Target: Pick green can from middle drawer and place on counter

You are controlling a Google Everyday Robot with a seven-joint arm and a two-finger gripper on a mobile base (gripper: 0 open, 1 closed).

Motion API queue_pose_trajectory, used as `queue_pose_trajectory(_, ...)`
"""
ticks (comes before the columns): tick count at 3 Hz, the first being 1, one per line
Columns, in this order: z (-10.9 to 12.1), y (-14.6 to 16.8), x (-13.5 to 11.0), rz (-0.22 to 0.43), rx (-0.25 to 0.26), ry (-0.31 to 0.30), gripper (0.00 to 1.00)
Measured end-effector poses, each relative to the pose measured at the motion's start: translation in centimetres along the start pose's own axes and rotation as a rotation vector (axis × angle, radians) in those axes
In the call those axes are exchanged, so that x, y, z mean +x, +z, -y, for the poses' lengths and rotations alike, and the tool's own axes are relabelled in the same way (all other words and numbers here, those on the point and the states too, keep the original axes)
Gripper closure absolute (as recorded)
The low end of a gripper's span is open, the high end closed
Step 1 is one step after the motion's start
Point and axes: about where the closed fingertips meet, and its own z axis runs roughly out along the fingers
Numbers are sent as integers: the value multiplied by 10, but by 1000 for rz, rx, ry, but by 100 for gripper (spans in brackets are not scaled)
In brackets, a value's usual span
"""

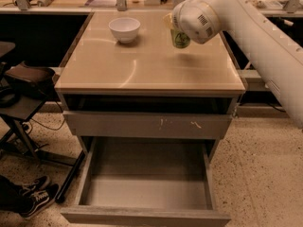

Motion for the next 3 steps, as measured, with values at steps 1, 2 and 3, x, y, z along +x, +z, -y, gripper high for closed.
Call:
queue_pose_trajectory(1,-35,5,4,58,-6,-3,100)
queue_pose_trajectory(2,-28,5,0,79,30,10,100)
queue_pose_trajectory(3,-31,19,19,25,0,48,100)
